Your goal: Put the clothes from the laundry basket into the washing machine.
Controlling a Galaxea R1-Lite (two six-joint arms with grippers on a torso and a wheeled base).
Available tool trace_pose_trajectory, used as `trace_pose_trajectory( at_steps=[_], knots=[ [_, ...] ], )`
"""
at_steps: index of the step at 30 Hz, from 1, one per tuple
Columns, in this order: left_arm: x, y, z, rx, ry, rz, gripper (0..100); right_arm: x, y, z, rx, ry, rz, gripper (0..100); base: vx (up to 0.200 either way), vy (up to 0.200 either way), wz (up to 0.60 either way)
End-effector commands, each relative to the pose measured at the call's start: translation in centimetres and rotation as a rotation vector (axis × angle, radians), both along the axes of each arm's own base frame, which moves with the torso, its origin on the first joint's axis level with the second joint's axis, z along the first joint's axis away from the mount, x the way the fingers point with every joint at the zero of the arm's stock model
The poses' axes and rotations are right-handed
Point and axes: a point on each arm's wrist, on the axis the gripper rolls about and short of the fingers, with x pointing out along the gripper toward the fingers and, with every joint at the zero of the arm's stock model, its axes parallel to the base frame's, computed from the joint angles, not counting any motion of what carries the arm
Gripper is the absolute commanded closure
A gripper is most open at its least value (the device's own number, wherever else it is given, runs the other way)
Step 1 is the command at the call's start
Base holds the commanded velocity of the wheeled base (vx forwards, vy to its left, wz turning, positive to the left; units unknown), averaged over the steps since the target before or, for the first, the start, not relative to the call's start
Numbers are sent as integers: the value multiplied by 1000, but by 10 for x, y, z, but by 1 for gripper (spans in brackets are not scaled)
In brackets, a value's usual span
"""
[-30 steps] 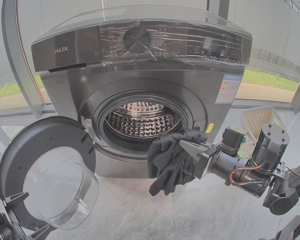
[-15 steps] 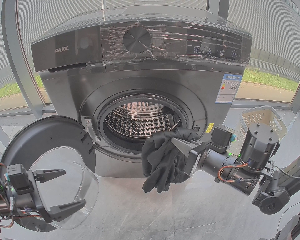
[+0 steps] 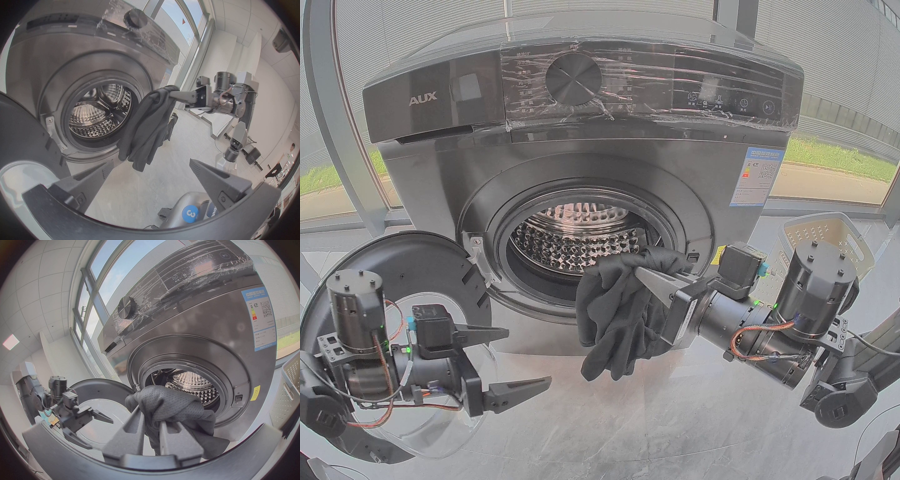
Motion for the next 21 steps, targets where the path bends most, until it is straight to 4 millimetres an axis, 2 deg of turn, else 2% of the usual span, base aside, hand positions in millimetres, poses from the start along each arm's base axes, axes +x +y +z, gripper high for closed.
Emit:
trace_pose_trajectory(
  at_steps=[1, 9, 14, 21],
  knots=[
    [33, -19, -26, 36, 68, -1, 0, -2, 5, 3, 22, 4, 15, 100, 0, 0, 0],
    [58, -40, -43, 35, 116, -16, 0, -1, 5, 4, 26, 0, 10, 100, 0, 0, 0],
    [74, -49, -55, 36, 88, 38, 0, 0, 6, 6, 30, -4, 9, 100, 0, 0, 0],
    [74, -60, -59, 18, 40, 97, 0, 4, 9, 6, 32, -3, -25, 100, 0, 0, 0]
  ],
)
